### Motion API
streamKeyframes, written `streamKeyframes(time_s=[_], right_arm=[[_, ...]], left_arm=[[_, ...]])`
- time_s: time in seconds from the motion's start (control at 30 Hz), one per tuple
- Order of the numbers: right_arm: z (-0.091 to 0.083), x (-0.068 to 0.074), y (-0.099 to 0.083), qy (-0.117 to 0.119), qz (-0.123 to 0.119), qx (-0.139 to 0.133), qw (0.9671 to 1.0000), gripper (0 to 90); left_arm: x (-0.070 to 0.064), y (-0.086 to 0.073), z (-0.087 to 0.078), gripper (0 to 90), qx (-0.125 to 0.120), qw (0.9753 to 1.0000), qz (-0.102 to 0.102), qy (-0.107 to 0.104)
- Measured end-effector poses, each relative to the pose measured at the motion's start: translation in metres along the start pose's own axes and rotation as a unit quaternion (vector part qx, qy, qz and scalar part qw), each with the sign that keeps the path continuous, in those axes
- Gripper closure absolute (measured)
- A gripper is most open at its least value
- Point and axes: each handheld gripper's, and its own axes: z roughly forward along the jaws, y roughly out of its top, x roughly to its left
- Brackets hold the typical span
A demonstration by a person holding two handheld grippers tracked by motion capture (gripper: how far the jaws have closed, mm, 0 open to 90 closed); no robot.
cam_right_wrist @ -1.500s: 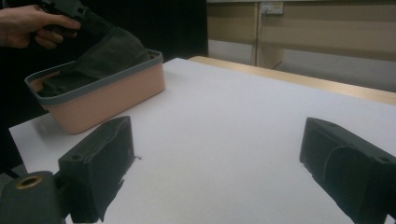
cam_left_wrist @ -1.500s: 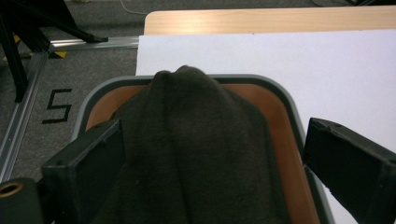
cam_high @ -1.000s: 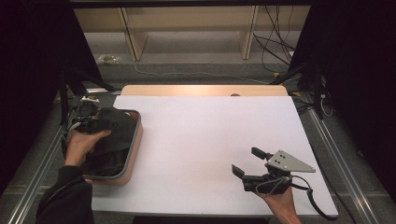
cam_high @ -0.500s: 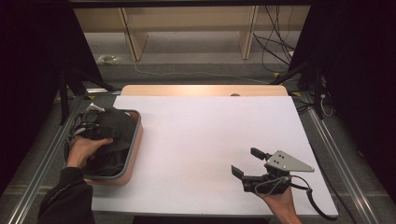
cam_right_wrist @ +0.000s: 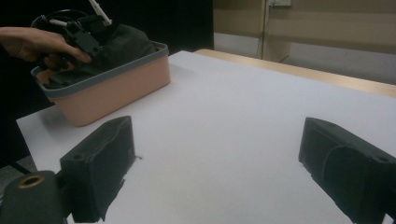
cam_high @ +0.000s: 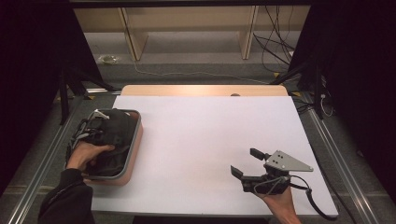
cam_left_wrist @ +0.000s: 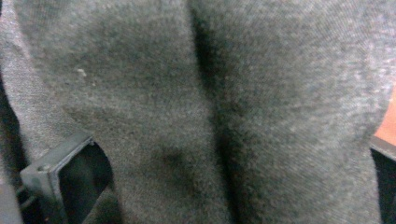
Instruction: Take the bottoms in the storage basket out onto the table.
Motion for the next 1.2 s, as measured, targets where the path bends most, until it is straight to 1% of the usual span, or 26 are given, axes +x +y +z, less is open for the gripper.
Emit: streamKeyframes(time_s=[0.07,0.1,0.13,0.17,0.2,0.23,0.27,0.3,0.33,0.37,0.43,0.47,0.5,0.6,0.63,0.67,0.7,0.77,0.87,0.9,0.97,1.1,1.2], right_arm=[[0.0,0.0,0.0,0.001,-0.001,0.0,1.0,11.7],[0.0,0.0,0.0,0.0,-0.001,0.002,1.0,11.9],[0.0,0.0,0.0,0.0,-0.001,0.002,1.0,11.9],[0.0,0.0,0.0,0.0,-0.001,0.002,1.0,11.9],[0.0,0.001,0.0,0.0,-0.001,0.002,1.0,12.0],[0.0,0.001,0.0,-0.001,-0.001,0.003,1.0,12.2],[0.0,0.001,0.0,-0.001,-0.001,0.003,1.0,12.2],[0.0,0.001,0.0,-0.002,-0.002,0.004,1.0,12.5],[0.0,0.001,0.0,-0.002,-0.002,0.004,1.0,12.5],[0.001,0.001,0.0,-0.001,-0.003,0.005,1.0,12.5],[0.0,0.001,0.0,-0.001,-0.004,0.005,1.0,12.6],[0.0,0.001,0.0,-0.001,-0.004,0.005,1.0,12.6],[0.0,0.001,0.001,-0.002,-0.004,0.004,1.0,12.7],[0.0,0.0,0.001,-0.002,-0.004,0.004,1.0,12.7],[0.0,0.0,0.001,-0.001,-0.004,0.003,1.0,12.9],[0.0,0.0,0.001,-0.001,-0.004,0.003,1.0,12.9],[0.0,0.0,0.001,-0.001,-0.004,0.003,1.0,12.9],[0.0,0.0,0.001,-0.002,-0.003,0.003,1.0,13.1],[0.0,0.0,0.001,-0.002,-0.003,0.003,1.0,13.1],[0.0,0.0,0.001,-0.002,-0.004,0.002,1.0,13.1],[0.0,-0.001,0.002,-0.002,-0.003,0.002,1.0,13.2],[0.0,-0.001,0.002,-0.002,-0.003,0.002,1.0,13.2],[0.0,-0.001,0.002,-0.002,-0.003,0.0,1.0,13.2]], left_arm=[[0.002,-0.001,0.002,1.8,-0.004,1.0,-0.002,0.0],[0.002,-0.002,0.001,4.7,-0.005,1.0,0.002,0.002],[0.002,-0.002,0.0,4.7,-0.005,1.0,0.006,0.006],[0.001,-0.002,0.0,6.9,-0.007,0.9999,0.012,0.009],[0.001,-0.002,-0.001,9.4,-0.008,0.9998,0.014,0.01],[0.0,-0.002,-0.002,15.3,-0.013,0.9996,0.023,0.013],[0.0,-0.002,-0.002,18.2,-0.013,0.9996,0.023,0.013],[-0.002,-0.002,-0.004,22.5,-0.021,0.9988,0.043,0.014],[-0.002,-0.002,-0.004,25.2,-0.021,0.9988,0.043,0.014],[-0.002,-0.002,-0.006,28.7,-0.026,0.9983,0.05,0.016],[-0.003,-0.002,-0.008,35.6,-0.029,0.998,0.054,0.016],[-0.003,-0.002,-0.01,35.6,-0.032,0.998,0.053,0.015],[-0.002,-0.003,-0.011,40.1,-0.037,0.9978,0.054,0.013],[0.0,-0.003,-0.014,46.3,-0.041,0.9978,0.052,0.007],[0.004,-0.003,-0.016,48.5,-0.048,0.9978,0.045,-0.003],[0.004,-0.003,-0.016,49.4,-0.048,0.9978,0.045,-0.003],[0.006,-0.004,-0.018,49.4,-0.053,0.9978,0.037,-0.012],[0.009,-0.004,-0.02,52.3,-0.058,0.9976,0.033,-0.019],[0.009,-0.003,-0.024,54.1,-0.062,0.9974,0.03,-0.022],[0.01,-0.003,-0.026,54.1,-0.065,0.9972,0.028,-0.026],[0.011,-0.002,-0.031,54.9,-0.074,0.9962,0.022,-0.04],[0.011,-0.001,-0.036,55.2,-0.081,0.9955,0.021,-0.045],[0.012,-0.001,-0.04,55.4,-0.089,0.9942,0.018,-0.058]])
